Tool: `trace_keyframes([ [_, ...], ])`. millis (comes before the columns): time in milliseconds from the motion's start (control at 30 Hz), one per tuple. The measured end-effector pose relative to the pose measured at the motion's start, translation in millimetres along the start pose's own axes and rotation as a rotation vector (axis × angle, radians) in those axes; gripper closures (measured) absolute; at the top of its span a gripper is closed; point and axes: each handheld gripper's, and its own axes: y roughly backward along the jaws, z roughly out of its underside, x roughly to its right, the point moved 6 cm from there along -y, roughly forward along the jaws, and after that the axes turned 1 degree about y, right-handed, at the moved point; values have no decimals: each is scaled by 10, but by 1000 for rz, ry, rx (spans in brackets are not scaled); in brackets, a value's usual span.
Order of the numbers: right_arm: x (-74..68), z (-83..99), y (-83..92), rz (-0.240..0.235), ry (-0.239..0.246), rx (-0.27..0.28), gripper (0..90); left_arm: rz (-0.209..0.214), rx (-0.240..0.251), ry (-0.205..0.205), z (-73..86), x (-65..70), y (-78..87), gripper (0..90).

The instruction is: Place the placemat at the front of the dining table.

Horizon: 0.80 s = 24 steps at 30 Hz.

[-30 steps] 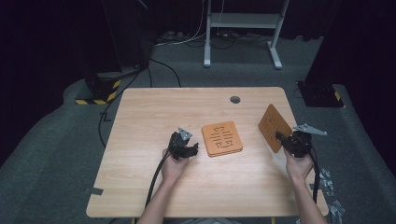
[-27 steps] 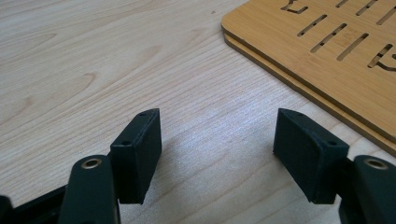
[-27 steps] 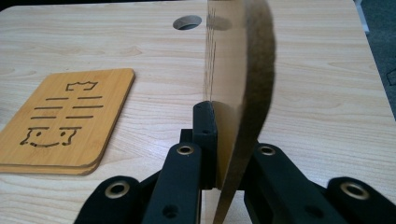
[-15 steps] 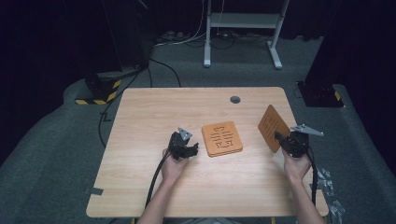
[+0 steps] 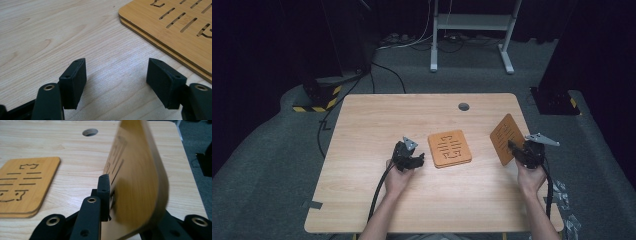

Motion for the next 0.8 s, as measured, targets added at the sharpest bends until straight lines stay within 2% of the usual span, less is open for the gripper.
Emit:
trace_keyframes([
  [100, 30, 21, -7, 10, 1, -19, 748, 0, 0, 0, 0, 0, 0, 324],
  [200, 46, 24, -8, 16, 5, -15, 738, 0, 0, 0, 0, 0, 0, 324],
  [300, 83, 34, -20, 42, 7, -19, 688, 0, 0, -1, 0, 0, 0, 324],
  [467, 177, 41, -21, 80, -17, -18, 597, 0, 1, -1, -1, 0, 0, 324],
  [633, 240, 73, -28, 98, -38, -25, 539, -1, 1, -2, -1, 1, 0, 324],
  [800, 353, 122, -68, 139, -80, -54, 406, -1, 1, -1, 0, 2, 0, 324],
])
